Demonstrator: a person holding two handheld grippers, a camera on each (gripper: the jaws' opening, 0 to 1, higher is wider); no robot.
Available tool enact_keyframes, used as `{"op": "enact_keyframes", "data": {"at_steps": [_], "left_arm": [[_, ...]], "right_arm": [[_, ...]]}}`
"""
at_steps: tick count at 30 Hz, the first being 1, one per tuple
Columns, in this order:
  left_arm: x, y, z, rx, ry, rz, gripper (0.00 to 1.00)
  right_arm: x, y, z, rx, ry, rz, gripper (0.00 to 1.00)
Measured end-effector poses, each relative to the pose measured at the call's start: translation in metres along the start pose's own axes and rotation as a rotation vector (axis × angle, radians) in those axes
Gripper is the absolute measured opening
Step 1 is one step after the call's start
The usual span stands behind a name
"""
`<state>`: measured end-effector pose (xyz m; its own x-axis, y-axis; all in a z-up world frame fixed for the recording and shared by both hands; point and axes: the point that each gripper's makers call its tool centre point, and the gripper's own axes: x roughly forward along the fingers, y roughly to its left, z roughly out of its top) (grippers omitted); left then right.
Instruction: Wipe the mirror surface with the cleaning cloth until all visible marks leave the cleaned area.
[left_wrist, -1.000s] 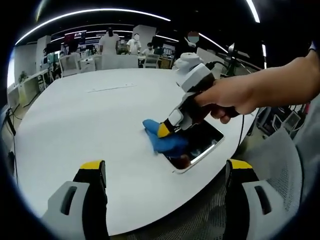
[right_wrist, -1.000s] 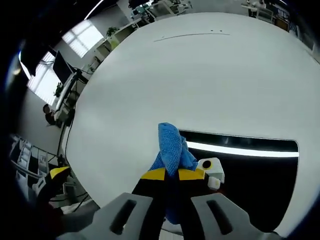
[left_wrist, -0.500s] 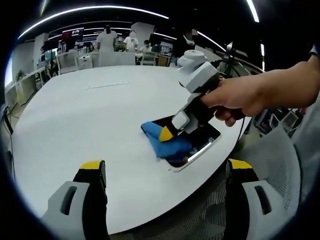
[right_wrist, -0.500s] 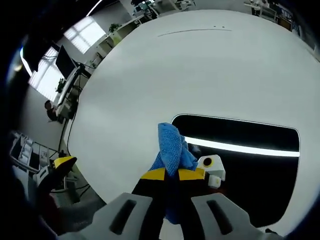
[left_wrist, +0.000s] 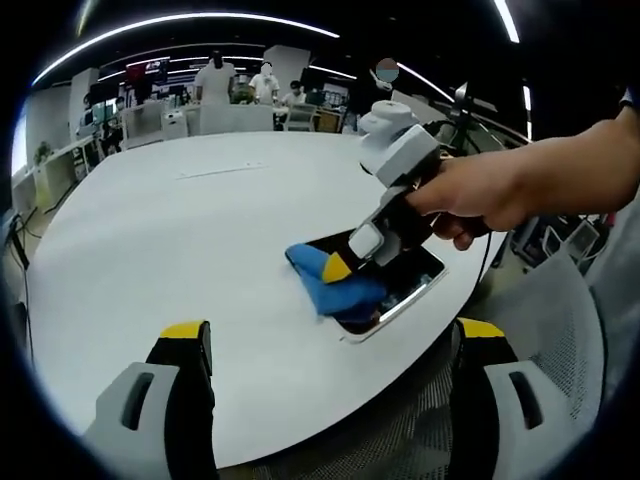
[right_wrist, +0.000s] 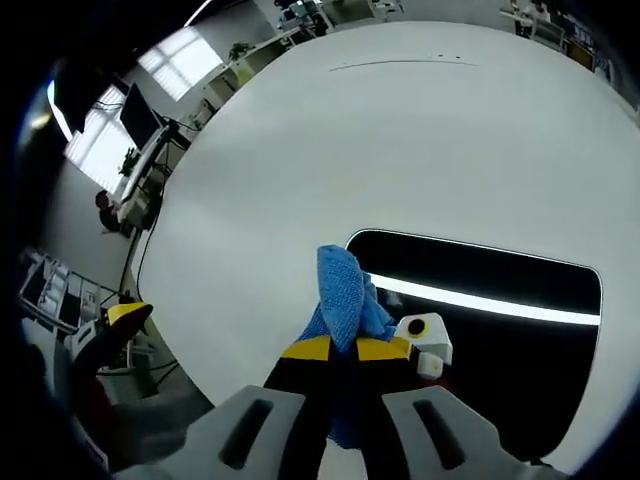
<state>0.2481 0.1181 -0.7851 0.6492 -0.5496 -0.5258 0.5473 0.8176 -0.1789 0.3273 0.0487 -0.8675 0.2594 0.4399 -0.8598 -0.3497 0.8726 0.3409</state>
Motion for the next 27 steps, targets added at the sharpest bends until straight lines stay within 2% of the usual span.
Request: {"op": "enact_keyframes", "data": {"at_steps": [15, 27], "left_arm": [[-0.001, 0.0, 0.001, 0.0, -0.012, 0.001, 0.99], [-0.002, 0.002, 0.003, -0.004, -0.017, 0.011, 0.99]], "right_arm": [[-0.012, -0.019, -0.007, 0.009, 0.0, -0.014, 0.01], [-0.024, -0.046, -0.01, 0.03, -0.019, -0.04, 0.01]]}}
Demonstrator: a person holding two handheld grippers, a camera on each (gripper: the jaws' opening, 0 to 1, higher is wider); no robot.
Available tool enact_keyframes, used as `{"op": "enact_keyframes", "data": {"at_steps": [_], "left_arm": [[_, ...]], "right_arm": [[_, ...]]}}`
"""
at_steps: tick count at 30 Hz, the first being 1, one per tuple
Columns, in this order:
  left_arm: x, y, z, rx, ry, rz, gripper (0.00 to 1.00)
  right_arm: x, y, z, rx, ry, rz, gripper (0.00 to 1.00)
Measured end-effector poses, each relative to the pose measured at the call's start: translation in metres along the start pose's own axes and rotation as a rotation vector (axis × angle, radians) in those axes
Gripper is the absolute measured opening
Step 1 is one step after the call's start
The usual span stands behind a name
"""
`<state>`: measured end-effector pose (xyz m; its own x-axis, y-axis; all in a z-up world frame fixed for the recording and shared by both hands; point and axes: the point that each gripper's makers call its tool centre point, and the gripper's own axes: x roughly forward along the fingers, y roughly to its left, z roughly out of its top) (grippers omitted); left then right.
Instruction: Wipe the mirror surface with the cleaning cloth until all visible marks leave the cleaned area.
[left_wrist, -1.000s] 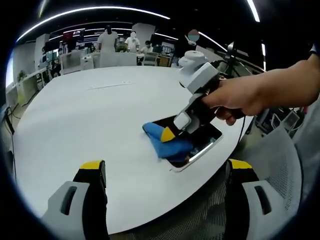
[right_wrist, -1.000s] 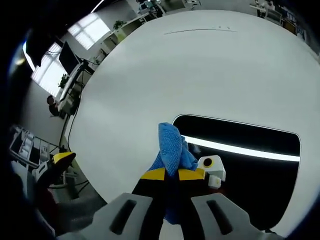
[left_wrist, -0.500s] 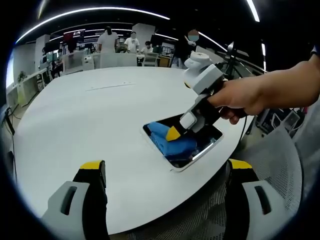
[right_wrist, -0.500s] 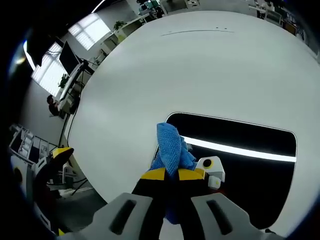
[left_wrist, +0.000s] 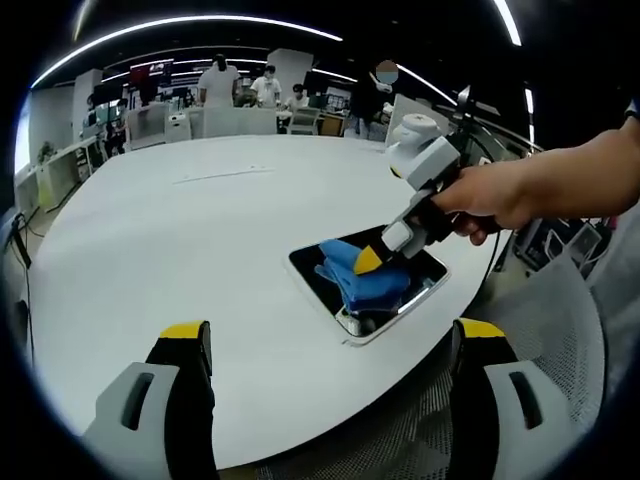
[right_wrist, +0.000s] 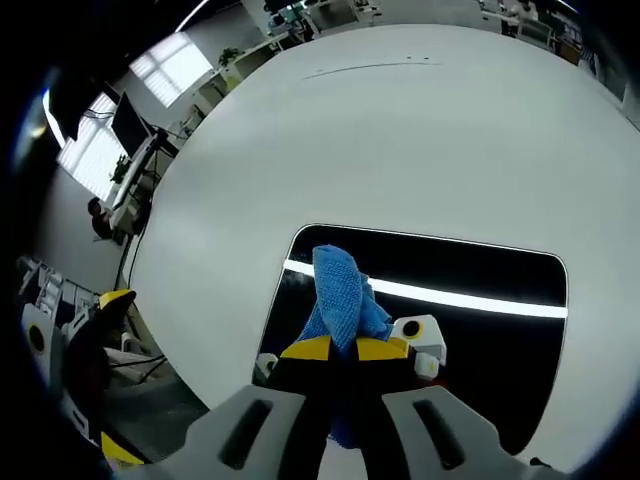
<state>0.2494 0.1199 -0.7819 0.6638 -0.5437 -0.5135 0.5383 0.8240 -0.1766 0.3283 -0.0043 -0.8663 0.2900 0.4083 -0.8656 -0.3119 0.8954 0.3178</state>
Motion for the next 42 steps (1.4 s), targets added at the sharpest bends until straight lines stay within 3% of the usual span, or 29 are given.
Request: {"op": "enact_keyframes", "data": {"at_steps": [42], "left_arm": [[0.001, 0.003, -0.002, 0.001, 0.011, 0.014, 0.99]], "right_arm": [[-0.044, -0.1, -0.013, 0.088, -0.051, -0.064, 0.01]]}}
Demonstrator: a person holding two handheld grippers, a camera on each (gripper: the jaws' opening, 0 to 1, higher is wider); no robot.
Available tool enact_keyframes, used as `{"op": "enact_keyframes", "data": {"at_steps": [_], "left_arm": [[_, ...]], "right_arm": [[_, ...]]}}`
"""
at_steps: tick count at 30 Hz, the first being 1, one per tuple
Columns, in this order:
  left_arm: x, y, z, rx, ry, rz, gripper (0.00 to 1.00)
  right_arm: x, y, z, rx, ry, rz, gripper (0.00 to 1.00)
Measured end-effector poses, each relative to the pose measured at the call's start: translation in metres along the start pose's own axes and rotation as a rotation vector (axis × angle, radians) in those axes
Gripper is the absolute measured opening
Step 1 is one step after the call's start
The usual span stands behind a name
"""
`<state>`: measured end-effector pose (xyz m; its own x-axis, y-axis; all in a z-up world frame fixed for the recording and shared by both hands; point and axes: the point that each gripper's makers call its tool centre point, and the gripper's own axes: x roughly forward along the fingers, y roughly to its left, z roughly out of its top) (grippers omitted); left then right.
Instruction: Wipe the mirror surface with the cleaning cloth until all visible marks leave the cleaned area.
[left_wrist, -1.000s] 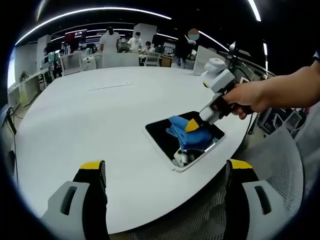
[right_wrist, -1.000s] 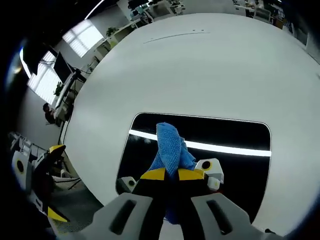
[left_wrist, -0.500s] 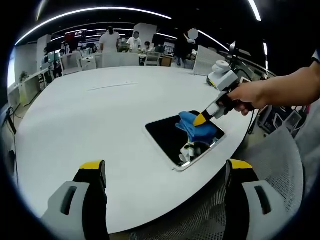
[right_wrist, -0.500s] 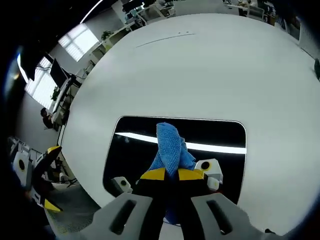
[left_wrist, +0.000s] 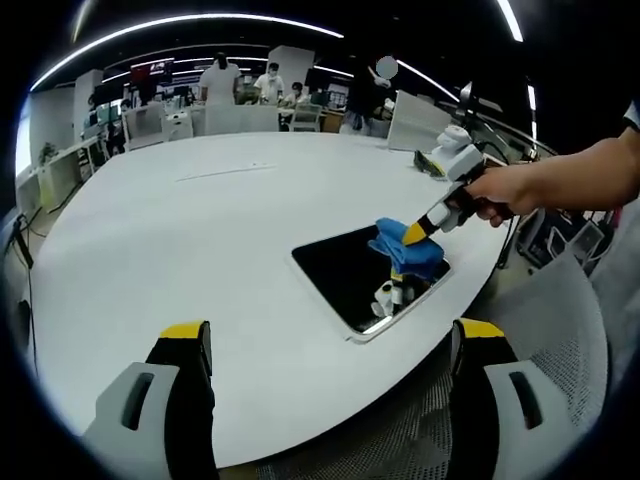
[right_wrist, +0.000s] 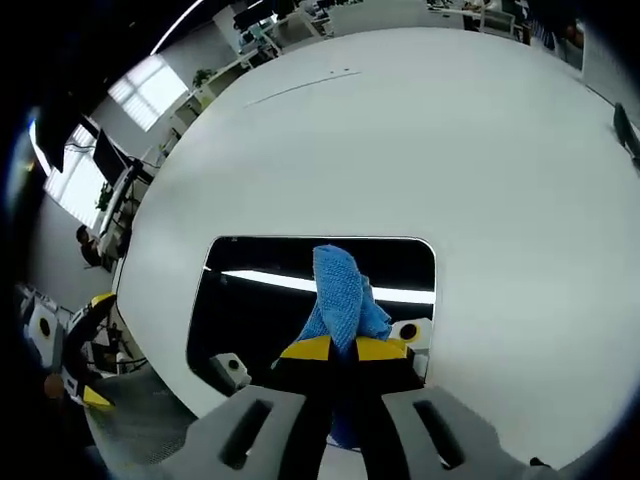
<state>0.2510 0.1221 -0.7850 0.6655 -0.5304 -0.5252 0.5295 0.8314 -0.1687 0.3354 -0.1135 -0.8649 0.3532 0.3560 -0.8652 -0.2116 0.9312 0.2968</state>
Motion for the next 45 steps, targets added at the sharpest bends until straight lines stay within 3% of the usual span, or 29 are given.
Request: {"op": "enact_keyframes", "data": {"at_steps": [17, 45], "left_arm": [[0.0, -0.001, 0.0, 0.009, -0.001, 0.001, 0.99], [0.0, -0.005, -0.001, 0.014, 0.005, -0.016, 0.99]], "right_arm": [[-0.008, -0.034, 0.0, 0.012, -0.004, -0.058, 0.01], [-0.008, -0.033, 0.0, 0.025, -0.017, -0.096, 0.01]]}}
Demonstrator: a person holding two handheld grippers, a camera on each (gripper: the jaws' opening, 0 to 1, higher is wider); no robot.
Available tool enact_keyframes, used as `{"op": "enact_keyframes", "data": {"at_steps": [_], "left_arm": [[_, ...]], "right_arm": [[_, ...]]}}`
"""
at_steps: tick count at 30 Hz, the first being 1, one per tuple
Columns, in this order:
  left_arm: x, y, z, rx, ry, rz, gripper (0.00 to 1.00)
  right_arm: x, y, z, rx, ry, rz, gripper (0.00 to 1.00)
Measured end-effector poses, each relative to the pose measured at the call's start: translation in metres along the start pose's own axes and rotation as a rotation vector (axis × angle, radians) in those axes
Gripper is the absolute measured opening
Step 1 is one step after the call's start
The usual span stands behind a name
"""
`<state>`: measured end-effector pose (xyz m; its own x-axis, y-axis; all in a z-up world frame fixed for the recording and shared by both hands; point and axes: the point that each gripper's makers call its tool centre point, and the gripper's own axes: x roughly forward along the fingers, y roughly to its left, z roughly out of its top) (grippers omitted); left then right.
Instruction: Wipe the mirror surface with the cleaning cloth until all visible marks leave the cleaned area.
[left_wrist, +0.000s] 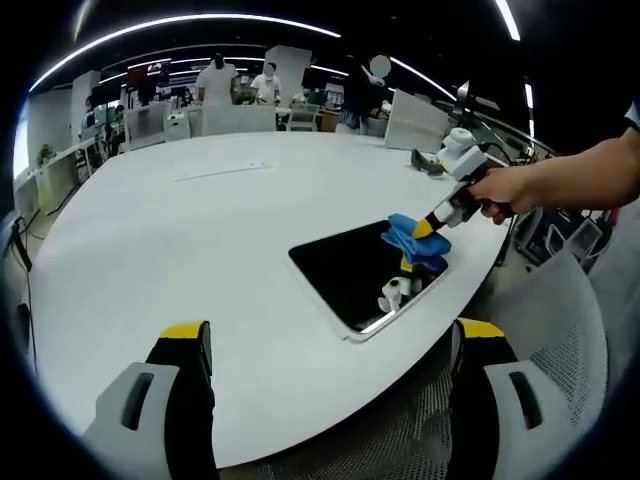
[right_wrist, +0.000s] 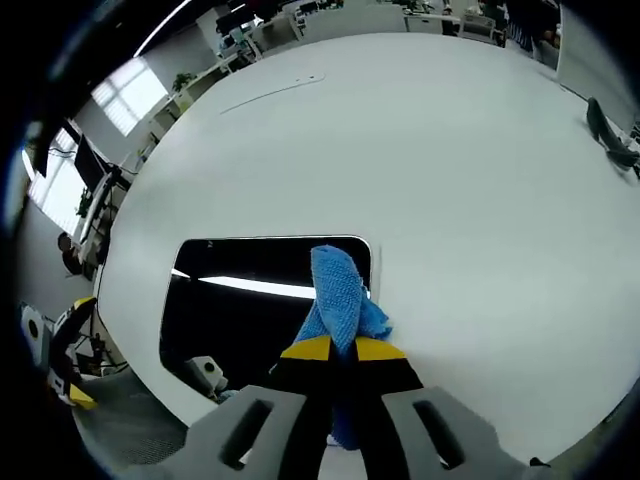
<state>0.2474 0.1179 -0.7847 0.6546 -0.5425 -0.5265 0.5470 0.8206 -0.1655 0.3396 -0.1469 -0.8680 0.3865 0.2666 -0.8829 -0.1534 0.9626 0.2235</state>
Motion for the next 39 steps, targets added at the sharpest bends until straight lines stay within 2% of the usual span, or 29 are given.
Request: {"op": "enact_keyframes", "data": {"at_steps": [17, 25, 39], "left_arm": [[0.0, -0.001, 0.002, 0.0, -0.008, -0.012, 0.99], [0.0, 0.001, 0.003, 0.0, -0.013, -0.005, 0.99], [-0.001, 0.0, 0.004, 0.003, -0.019, -0.007, 0.99]], "right_arm": [[-0.002, 0.001, -0.002, 0.024, -0.03, -0.022, 0.0], [-0.006, 0.004, -0.014, 0.055, 0.002, -0.006, 0.0], [-0.012, 0.009, -0.03, 0.051, -0.015, -0.007, 0.01]]}}
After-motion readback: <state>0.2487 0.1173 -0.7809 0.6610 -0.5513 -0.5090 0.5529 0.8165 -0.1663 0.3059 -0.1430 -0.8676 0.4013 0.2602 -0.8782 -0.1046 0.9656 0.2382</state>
